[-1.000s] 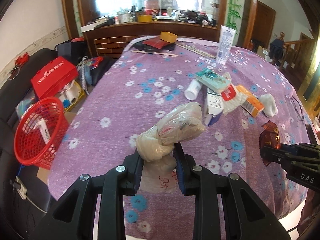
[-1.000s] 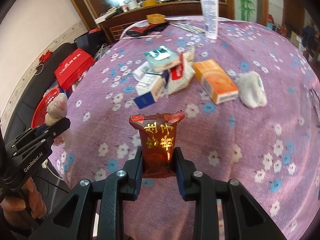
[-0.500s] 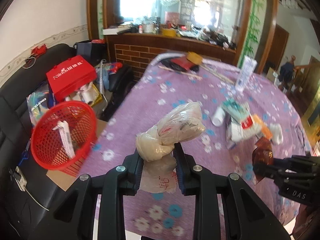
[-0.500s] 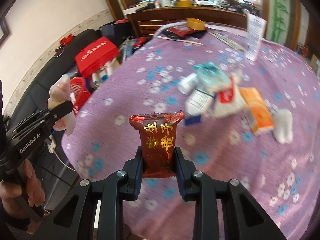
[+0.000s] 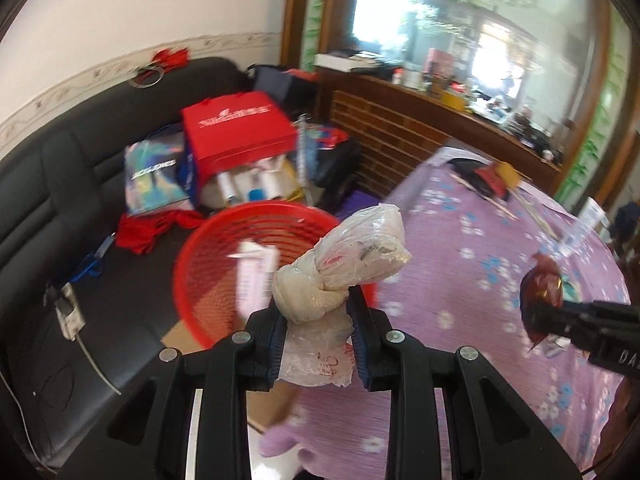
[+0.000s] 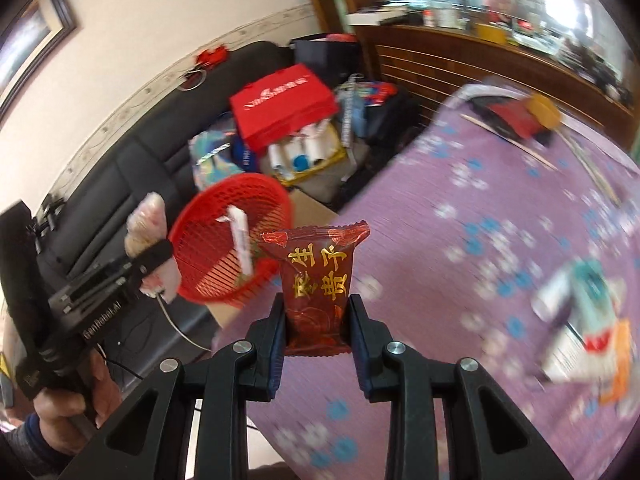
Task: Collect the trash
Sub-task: 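Carry both items over the red wastebasket and open both tools, then move both open tools back over the table toward the remaining items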
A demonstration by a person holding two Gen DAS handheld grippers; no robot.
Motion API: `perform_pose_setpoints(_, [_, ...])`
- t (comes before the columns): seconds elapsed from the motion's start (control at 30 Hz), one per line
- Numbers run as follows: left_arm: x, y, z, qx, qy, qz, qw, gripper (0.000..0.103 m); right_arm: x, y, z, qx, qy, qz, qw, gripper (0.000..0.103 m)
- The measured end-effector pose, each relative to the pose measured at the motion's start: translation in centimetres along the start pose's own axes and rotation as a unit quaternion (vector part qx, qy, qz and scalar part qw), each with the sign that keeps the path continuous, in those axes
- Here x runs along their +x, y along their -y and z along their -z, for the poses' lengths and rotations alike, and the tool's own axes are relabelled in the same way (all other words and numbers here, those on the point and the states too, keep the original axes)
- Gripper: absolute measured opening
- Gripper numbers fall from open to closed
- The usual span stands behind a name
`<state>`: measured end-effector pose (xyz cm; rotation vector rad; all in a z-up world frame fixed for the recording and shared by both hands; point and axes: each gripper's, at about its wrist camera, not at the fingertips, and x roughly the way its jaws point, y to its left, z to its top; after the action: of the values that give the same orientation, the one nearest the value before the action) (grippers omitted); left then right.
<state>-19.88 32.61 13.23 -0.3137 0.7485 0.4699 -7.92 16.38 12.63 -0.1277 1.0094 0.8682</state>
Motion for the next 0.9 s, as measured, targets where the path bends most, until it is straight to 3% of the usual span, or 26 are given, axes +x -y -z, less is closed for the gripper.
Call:
perform_pose_setpoints(0.37, [2.9, -5.8, -2.9, -0.032, -0.011, -0.020, 0.9992, 0.032, 7.6, -6.4, -6.3, -0.042, -0.029, -0.034, 0.998, 0.034])
perform_pose_setpoints(0.4, [3.2, -5.9, -3.1, -0.031, -0.012, -0.019, 0.9993, 0.038, 8.6, -6.7, -6.8, -0.037, -0.036, -0.041, 0.998, 0.034])
perform_pose_setpoints(0.5, [3.6, -6.4, -3.4, -0.037, -0.012, -0.022, 0.9990, 0.065, 10.3, -6.7, -8.1, -0.027, -0.041, -0.040, 0.998, 0.058])
perform_pose_setpoints(0.53, [3.4, -6.5, -3.5, -0.042, -0.007, -0.014, 0.9990, 0.066, 10.2, -6.6, -8.1, -0.023, -0.038, -0.043, 0.998, 0.059])
perform_pose_setpoints(0.73, [1.8, -5.4, -2.4, -0.036, 0.004, -0.010, 0.9993, 0.066, 5.8, -3.9, -5.6, -0.011, -0.001, -0.026, 1.000, 0.059])
perform_pose_setpoints(0.9, [1.7, -1.1, 0.3, 0.002, -0.017, 0.022, 0.9996, 0.066, 3.0, -0.4, 0.0, 0.034, -0.009, -0.011, 0.999, 0.059])
